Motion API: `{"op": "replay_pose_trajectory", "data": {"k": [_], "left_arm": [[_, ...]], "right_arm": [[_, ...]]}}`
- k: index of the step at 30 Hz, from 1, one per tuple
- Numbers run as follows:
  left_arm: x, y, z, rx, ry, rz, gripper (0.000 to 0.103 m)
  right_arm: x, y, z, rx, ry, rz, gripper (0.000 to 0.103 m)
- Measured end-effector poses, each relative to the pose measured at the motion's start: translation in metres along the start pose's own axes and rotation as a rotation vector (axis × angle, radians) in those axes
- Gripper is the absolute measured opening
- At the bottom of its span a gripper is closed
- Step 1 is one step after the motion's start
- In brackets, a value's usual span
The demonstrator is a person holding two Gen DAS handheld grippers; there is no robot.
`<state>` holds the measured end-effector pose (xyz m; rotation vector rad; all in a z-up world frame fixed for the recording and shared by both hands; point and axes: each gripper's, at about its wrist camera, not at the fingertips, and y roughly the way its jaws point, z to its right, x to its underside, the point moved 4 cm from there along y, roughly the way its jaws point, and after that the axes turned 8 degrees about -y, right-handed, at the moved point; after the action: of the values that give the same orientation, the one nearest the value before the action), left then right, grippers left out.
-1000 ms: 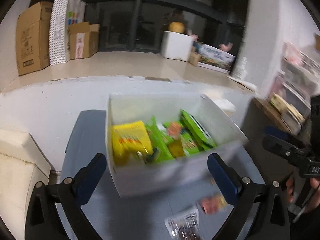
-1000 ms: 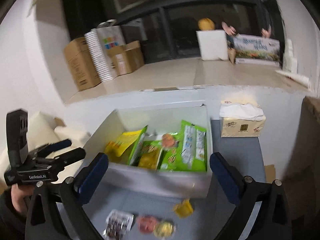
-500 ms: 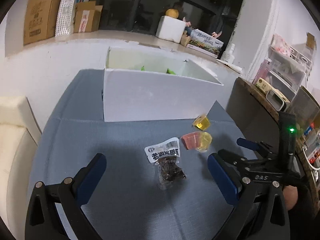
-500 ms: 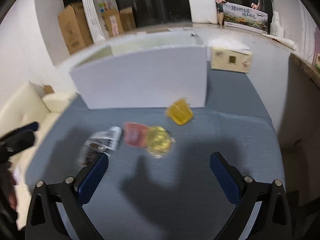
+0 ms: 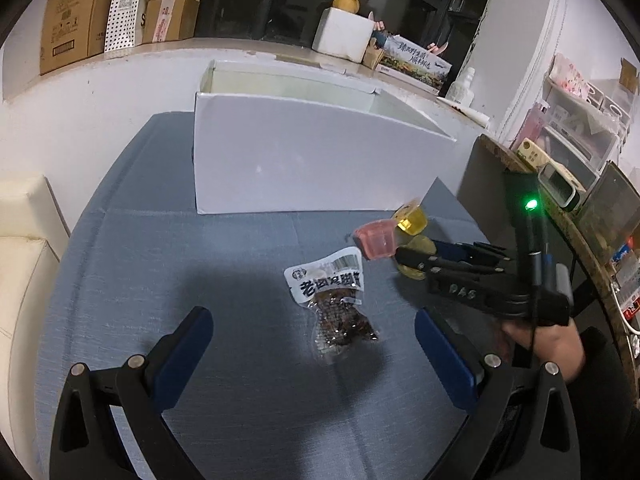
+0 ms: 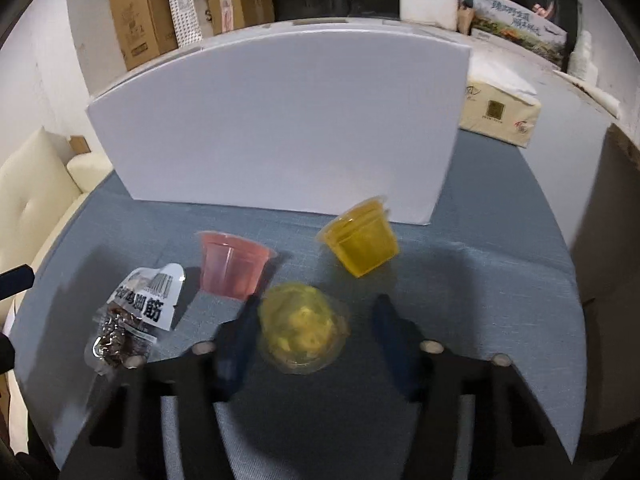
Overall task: Organize snacks
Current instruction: 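Grasp the jerky packet with the left tool while the right grasps a pale yellow jelly cup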
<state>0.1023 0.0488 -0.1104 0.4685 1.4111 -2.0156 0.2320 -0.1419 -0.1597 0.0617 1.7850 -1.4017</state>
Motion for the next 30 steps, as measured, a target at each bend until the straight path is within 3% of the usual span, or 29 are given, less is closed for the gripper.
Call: {"op": "replay_pose_trajectory", "data": {"k": [8,12,19,21,22,23,26,30], "left_arm": [[0.011,0.025,0.005,-0.019,0.026,-0.065,0.103],[0.013,0.051,0.018,-0.064,0.071,-0.109,0.103],[0.003,0.083,0.026,-0.175,0.076,-0.114,0.101],[0.0,0.086,0.029,-0.186,0.094,-0.1,0.093],[-0.001,0.085,0.031,-0.188,0.107,-0.088,0.069],[-0.001,0.083,0.032,-0.196,0.117,-0.078,0.058],[0.001,0.078,0.027,-0.138,0.085,-0.077,0.053],[0.006,0.071,0.021,-0.096,0.068,-0.062,0.051]], "right_arm": [[0.022,-0.039,-0.008,-0.071,0.063,0.087,0.045],[0.03,-0.066,-0.013,-0.071,0.067,0.127,0.045],[0.027,-0.095,-0.015,-0.048,0.063,0.175,0.045],[0.027,-0.095,-0.015,-0.051,0.061,0.176,0.045],[0.026,-0.094,-0.016,-0.052,0.059,0.176,0.045],[0.026,-0.094,-0.017,-0.053,0.057,0.175,0.045],[0.026,-0.096,-0.019,-0.058,0.054,0.181,0.035],[0.029,-0.088,-0.017,-0.055,0.059,0.157,0.035]]}}
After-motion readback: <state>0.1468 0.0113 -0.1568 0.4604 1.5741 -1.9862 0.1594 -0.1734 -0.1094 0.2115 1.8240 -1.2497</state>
